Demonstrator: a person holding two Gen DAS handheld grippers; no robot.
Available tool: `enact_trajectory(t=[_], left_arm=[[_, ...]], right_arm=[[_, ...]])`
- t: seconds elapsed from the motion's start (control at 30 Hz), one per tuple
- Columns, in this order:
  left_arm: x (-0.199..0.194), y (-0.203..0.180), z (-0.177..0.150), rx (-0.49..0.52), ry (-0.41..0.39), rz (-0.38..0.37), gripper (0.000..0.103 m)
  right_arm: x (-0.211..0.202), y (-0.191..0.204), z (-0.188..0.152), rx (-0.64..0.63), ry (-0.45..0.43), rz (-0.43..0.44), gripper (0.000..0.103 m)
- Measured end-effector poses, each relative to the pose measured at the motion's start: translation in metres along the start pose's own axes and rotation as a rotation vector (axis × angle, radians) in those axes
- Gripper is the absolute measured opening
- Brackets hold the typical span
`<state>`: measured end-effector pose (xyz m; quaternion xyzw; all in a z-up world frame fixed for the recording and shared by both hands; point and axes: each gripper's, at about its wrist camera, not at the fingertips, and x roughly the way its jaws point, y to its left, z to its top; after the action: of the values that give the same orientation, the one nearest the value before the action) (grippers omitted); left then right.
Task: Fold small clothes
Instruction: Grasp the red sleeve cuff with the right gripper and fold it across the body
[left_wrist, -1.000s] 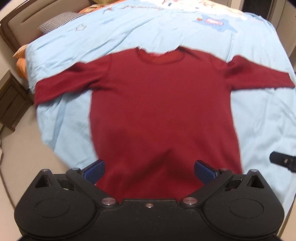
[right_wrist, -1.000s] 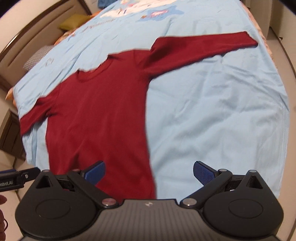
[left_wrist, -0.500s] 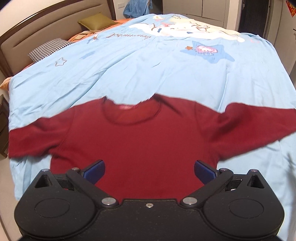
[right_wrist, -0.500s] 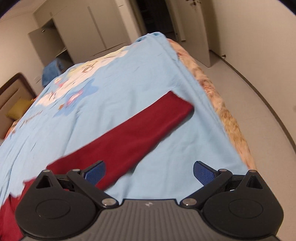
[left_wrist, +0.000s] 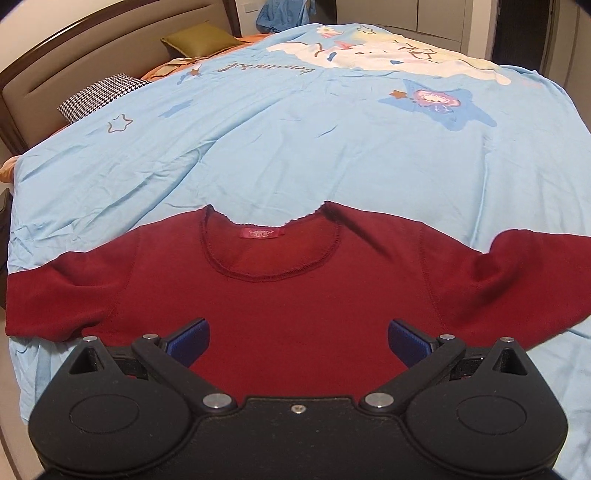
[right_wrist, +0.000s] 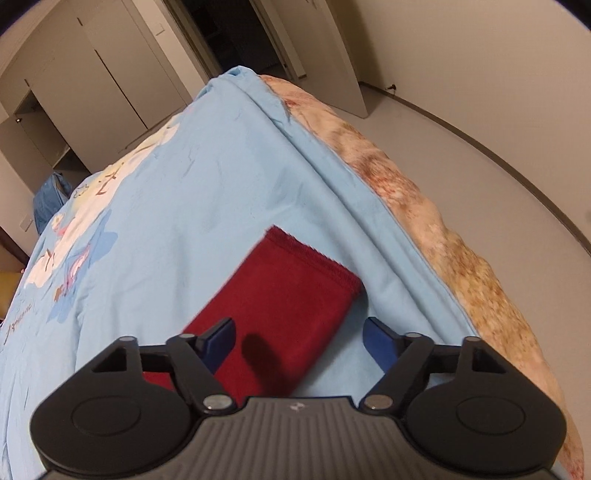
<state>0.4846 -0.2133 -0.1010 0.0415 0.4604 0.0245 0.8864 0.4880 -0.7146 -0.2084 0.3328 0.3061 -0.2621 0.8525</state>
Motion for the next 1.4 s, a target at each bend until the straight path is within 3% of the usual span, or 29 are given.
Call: enact_trajectory(t=[0.03,0.1,0.13,0.17,0.2,0.3,0.43,0.57,0.73,0.93,1.1,1.23,1.27,1.33,1.37,1.4], left_arm=[[0.001,0.002,0.001,-0.002,0.001,0.003,0.102],[0.001,0.008,0.001,-0.012,0.001,0.006,0.102],[0.001,0.011,0.002,-0.018,0.001,0.008,0.102],[0.001,0.015,0.003,-0.027,0.002,0.011,0.102],[0.000,0.019,0.004,-0.037,0.001,0.013,0.102],[-0.005,0.033,0.008,-0.075,-0.012,0.017,0.102],[-0.014,0.057,0.013,-0.137,-0.033,0.019,0.102],[-0.027,0.087,0.017,-0.205,-0.066,0.037,0.102],[-0.049,0.135,0.016,-0.314,-0.118,0.077,0.102],[-0.069,0.195,-0.005,-0.433,-0.162,0.161,0.102],[-0.075,0.234,-0.032,-0.480,-0.165,0.251,0.102],[-0.073,0.245,-0.053,-0.490,-0.142,0.289,0.102],[-0.071,0.246,-0.057,-0.497,-0.135,0.291,0.102],[-0.062,0.242,-0.062,-0.511,-0.119,0.285,0.102],[-0.058,0.240,-0.064,-0.516,-0.111,0.276,0.102],[-0.054,0.237,-0.064,-0.518,-0.104,0.263,0.102]], right_arm=[[0.001,0.004,0.001,-0.012,-0.006,0.004,0.062],[0.002,0.009,0.005,-0.033,-0.014,-0.015,0.030],[-0.001,0.011,0.006,-0.035,-0.022,-0.029,0.022],[-0.007,0.013,0.007,-0.031,-0.041,-0.038,0.008],[-0.014,0.015,0.008,-0.027,-0.064,-0.040,0.007],[-0.048,0.028,0.012,-0.056,-0.150,-0.019,0.006],[-0.118,0.072,0.006,-0.228,-0.287,0.043,0.006],[-0.189,0.136,-0.019,-0.440,-0.381,0.181,0.006],[-0.251,0.223,-0.082,-0.611,-0.399,0.393,0.007],[-0.261,0.317,-0.196,-0.757,-0.263,0.574,0.007],[-0.236,0.373,-0.304,-0.945,-0.137,0.617,0.007],[-0.209,0.381,-0.373,-1.122,-0.007,0.637,0.009],[-0.207,0.381,-0.381,-1.148,0.032,0.647,0.012],[-0.214,0.362,-0.395,-1.174,0.086,0.686,0.031],[-0.219,0.354,-0.395,-1.180,0.079,0.697,0.045],[-0.222,0.344,-0.390,-1.183,0.066,0.701,0.053]])
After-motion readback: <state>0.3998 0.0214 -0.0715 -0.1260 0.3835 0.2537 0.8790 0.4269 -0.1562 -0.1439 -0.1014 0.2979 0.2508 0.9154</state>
